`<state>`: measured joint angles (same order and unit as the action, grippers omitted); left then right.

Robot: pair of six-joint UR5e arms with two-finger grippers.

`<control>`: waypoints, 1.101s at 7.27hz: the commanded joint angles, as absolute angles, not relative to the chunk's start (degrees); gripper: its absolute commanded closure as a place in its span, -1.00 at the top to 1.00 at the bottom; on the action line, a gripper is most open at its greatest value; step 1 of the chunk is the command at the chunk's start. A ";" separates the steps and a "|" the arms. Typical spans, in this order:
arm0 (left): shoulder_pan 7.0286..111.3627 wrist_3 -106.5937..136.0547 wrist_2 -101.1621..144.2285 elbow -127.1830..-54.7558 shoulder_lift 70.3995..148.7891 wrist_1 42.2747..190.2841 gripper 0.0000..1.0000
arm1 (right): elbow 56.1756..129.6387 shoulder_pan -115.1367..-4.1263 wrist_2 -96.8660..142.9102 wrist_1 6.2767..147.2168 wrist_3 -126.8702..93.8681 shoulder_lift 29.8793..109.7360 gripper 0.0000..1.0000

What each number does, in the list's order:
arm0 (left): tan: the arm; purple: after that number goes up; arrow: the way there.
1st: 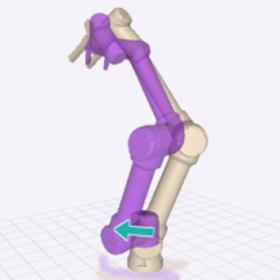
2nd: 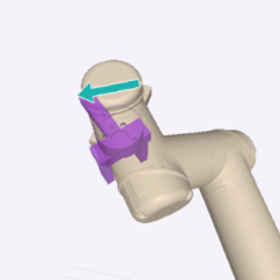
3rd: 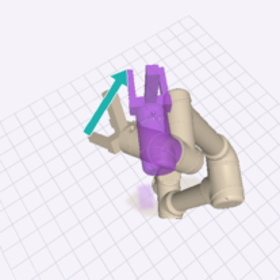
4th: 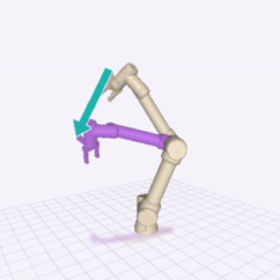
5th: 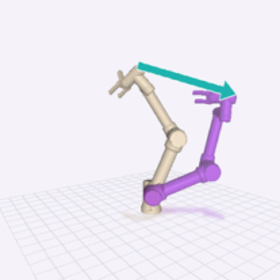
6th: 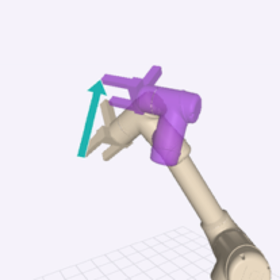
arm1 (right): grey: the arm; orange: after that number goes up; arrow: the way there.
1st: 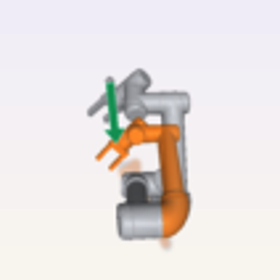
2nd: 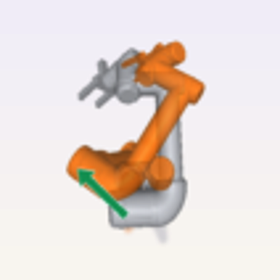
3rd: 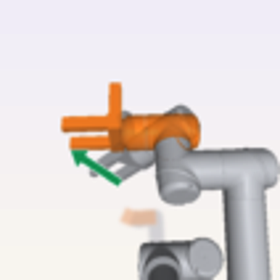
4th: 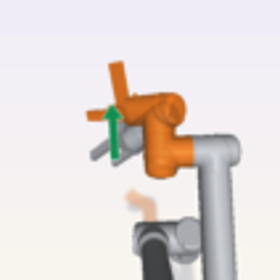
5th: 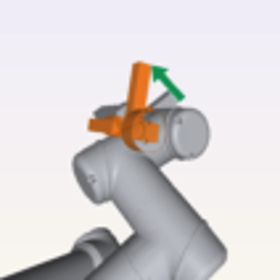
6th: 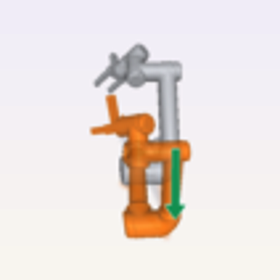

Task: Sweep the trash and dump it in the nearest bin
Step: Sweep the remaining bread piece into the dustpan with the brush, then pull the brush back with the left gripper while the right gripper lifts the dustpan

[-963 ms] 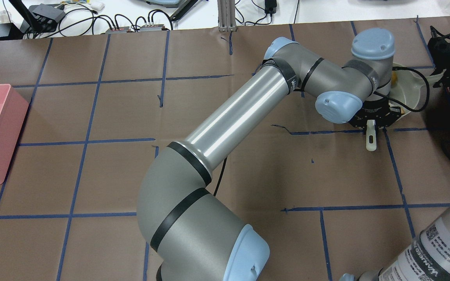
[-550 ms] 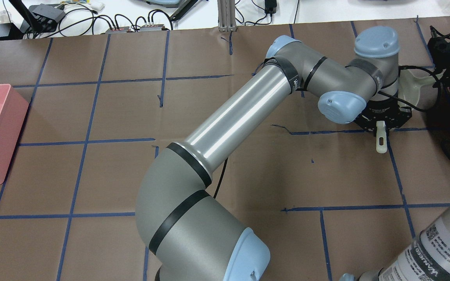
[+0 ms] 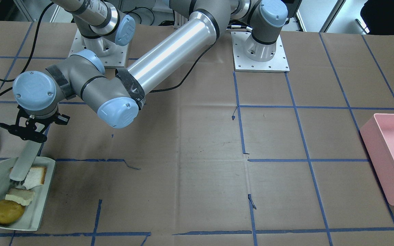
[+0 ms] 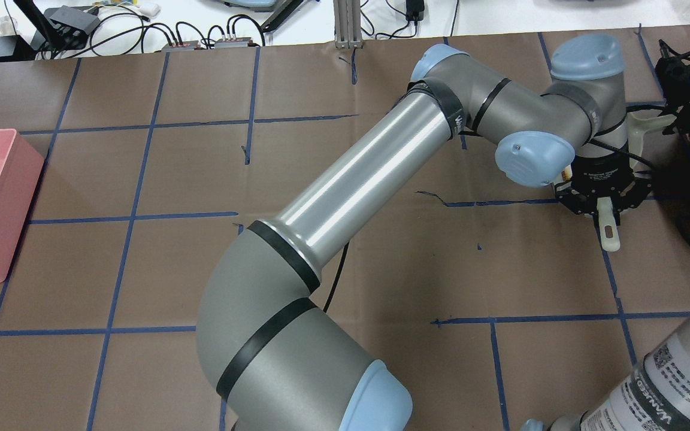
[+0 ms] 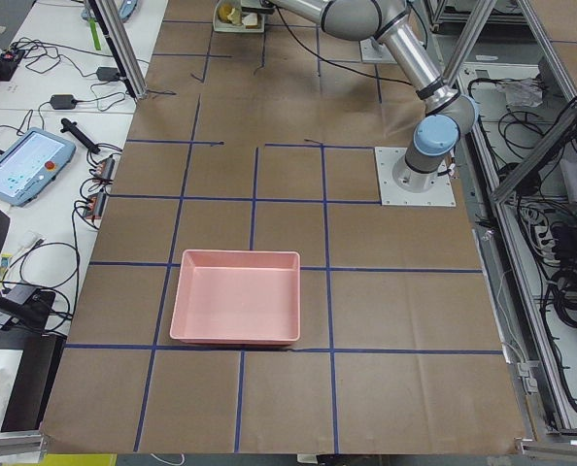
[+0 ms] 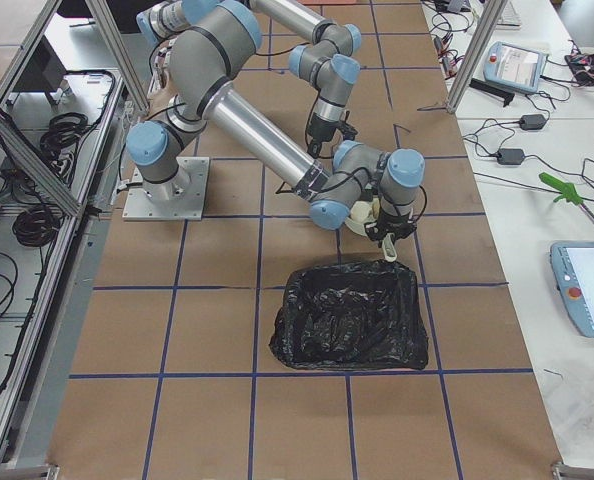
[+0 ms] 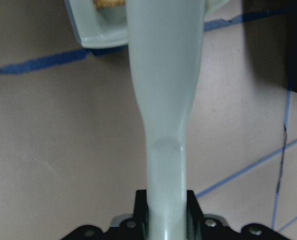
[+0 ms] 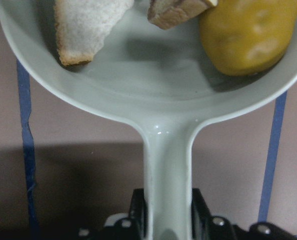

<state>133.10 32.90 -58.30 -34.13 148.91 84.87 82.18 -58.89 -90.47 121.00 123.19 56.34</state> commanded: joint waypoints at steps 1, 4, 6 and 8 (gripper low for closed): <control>132.46 33.23 -65.15 -36.63 144.69 90.86 -1.00 | 82.18 -58.89 -89.65 120.15 123.14 56.34 -1.00; 131.14 33.05 -74.14 -48.71 134.26 92.37 -1.00 | 82.26 -58.89 -88.69 119.97 123.22 56.25 -1.00; 130.00 33.48 -74.36 -63.13 124.59 92.11 -1.00 | 82.26 -58.89 -88.51 118.83 123.22 56.25 -1.00; 129.81 34.19 -79.79 -76.48 115.53 91.50 -1.00 | 82.27 -58.97 -88.51 118.30 123.22 56.34 -1.00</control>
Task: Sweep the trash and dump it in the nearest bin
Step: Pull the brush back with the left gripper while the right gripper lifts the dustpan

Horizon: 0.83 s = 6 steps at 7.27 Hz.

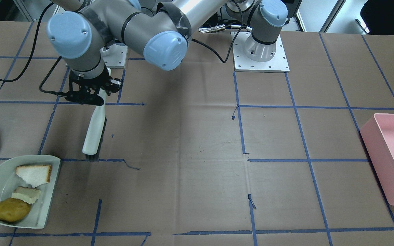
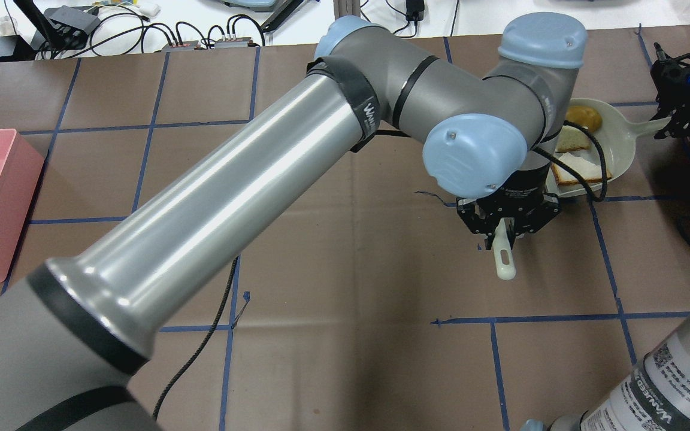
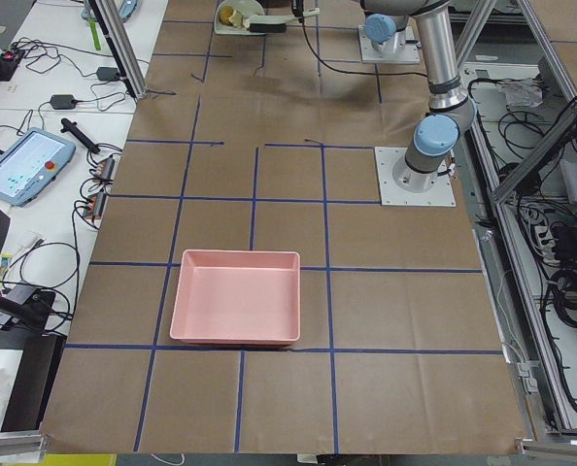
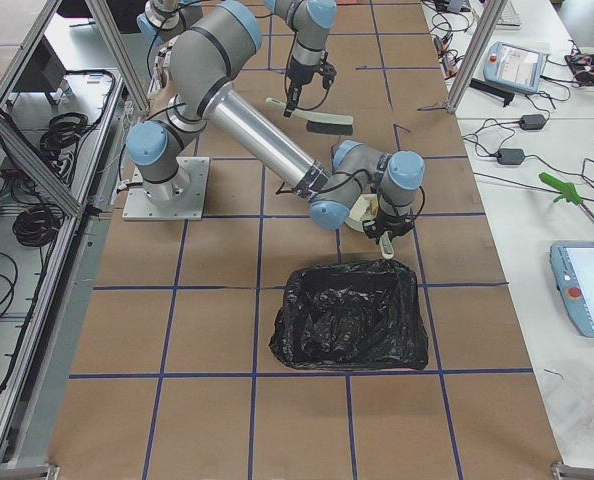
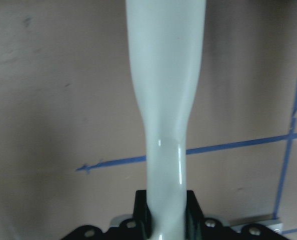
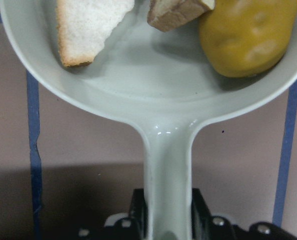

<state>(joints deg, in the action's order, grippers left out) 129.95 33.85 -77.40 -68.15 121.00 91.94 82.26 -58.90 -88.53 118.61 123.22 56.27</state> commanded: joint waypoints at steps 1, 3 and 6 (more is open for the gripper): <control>129.03 34.10 -79.98 -82.56 111.75 90.28 -1.00 | 82.27 -59.24 -87.90 118.30 123.22 56.34 -1.00; 127.80 34.01 -81.72 -93.99 104.88 87.56 -1.00 | 82.27 -59.68 -87.28 118.13 123.13 56.43 -1.00; 127.62 33.93 -83.14 -111.12 96.18 77.56 -1.00 | 82.18 -60.55 -86.05 116.81 123.13 56.86 -1.00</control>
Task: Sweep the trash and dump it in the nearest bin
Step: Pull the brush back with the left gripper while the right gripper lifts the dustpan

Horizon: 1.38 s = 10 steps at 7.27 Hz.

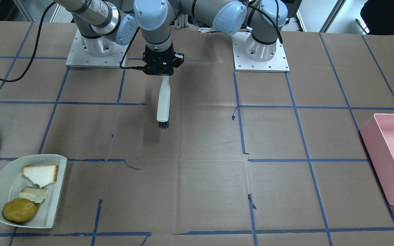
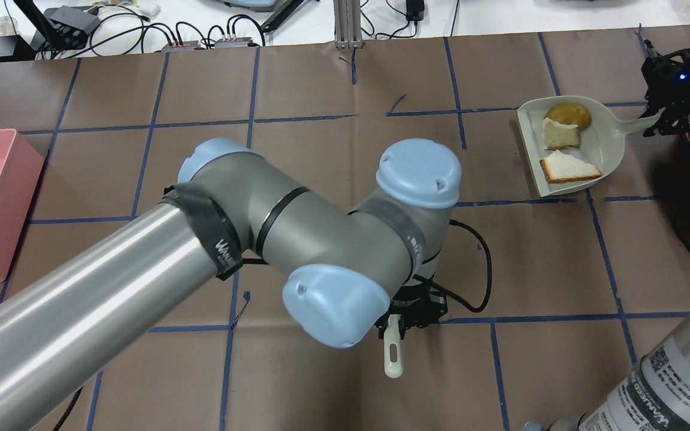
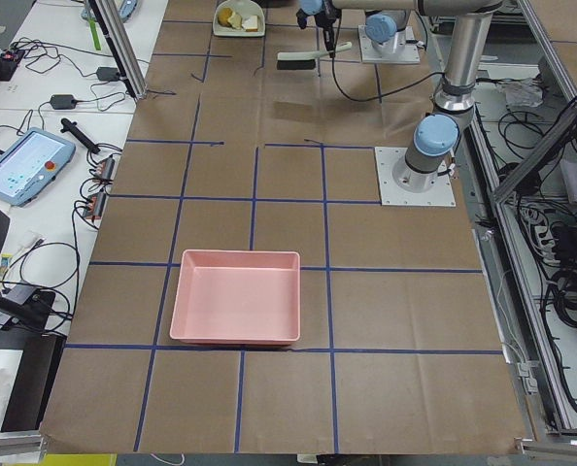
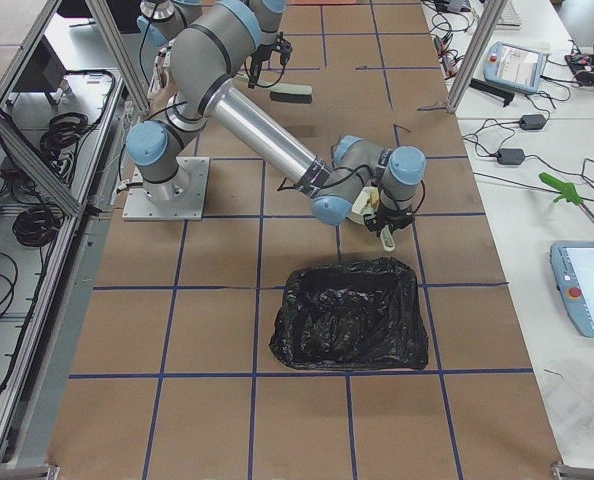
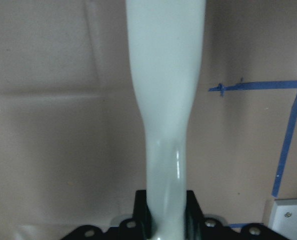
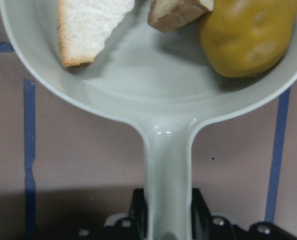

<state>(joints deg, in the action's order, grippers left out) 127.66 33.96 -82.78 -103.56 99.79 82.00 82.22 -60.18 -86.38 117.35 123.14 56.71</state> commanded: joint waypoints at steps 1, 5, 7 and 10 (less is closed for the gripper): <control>127.62 34.01 -84.97 -114.92 93.98 74.82 -1.00 | 82.18 -60.64 -85.35 116.72 122.87 56.95 -1.00; 127.70 34.37 -85.52 -123.29 93.60 64.03 -1.00 | 81.83 -60.73 -83.85 111.91 121.03 61.24 -1.00; 127.71 34.63 -85.25 -125.24 93.60 59.77 -1.00 | 81.65 -61.52 -83.15 110.14 121.03 62.57 -1.00; 127.79 37.00 -85.17 -126.21 93.95 59.77 -1.00 | 80.95 -61.09 -82.79 102.07 120.94 69.49 -1.00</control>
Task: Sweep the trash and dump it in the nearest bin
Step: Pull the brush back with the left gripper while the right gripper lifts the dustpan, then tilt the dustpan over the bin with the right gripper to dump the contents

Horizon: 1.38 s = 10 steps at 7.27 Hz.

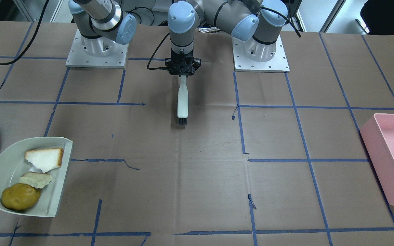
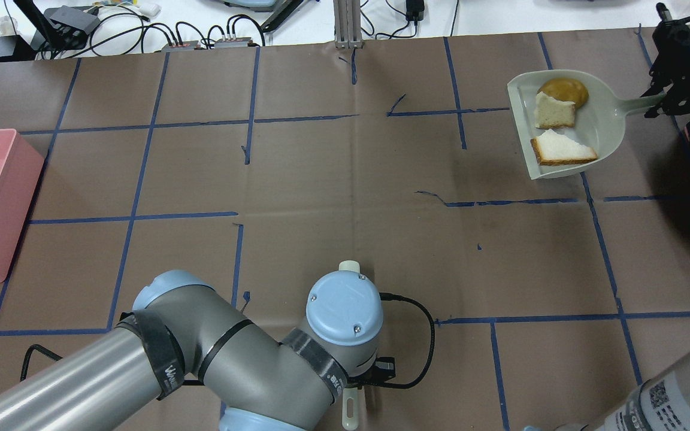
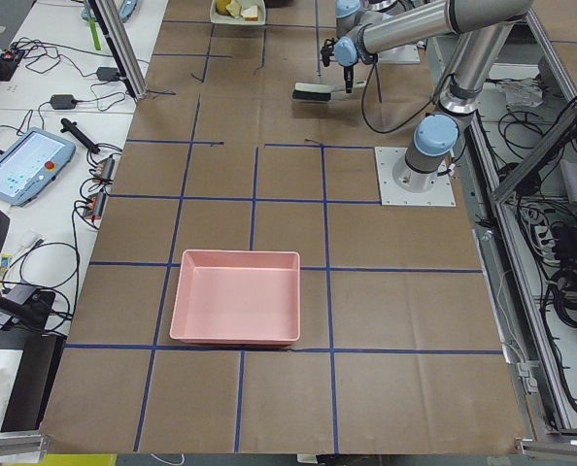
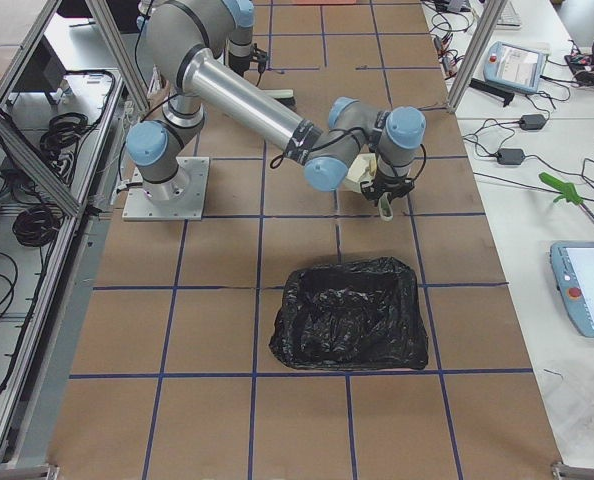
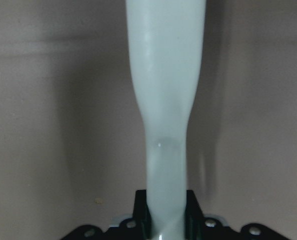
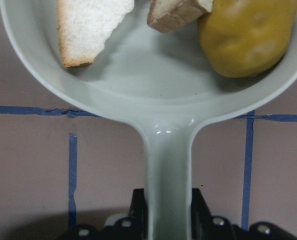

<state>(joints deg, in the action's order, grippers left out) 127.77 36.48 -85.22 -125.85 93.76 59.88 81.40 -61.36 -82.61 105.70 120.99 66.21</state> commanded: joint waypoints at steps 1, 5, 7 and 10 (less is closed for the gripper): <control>127.88 38.05 -84.99 -125.86 94.74 59.85 -1.00 | 80.86 -60.82 -83.40 98.56 121.02 72.48 -1.00; 127.79 39.37 -84.64 -124.46 95.45 60.03 -1.00 | 80.95 -51.80 -86.84 96.42 126.70 75.58 -1.00; 127.88 39.29 -84.64 -123.84 95.62 60.12 -1.00 | 80.51 -45.56 -88.42 96.94 132.07 75.67 -1.00; 127.88 39.20 -82.72 -123.93 96.15 60.03 -1.00 | 77.37 -36.41 -87.54 97.64 137.09 74.72 -1.00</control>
<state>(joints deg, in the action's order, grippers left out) 127.91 39.25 -84.14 -123.91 95.86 60.10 79.52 -40.03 -87.90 97.28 134.82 75.40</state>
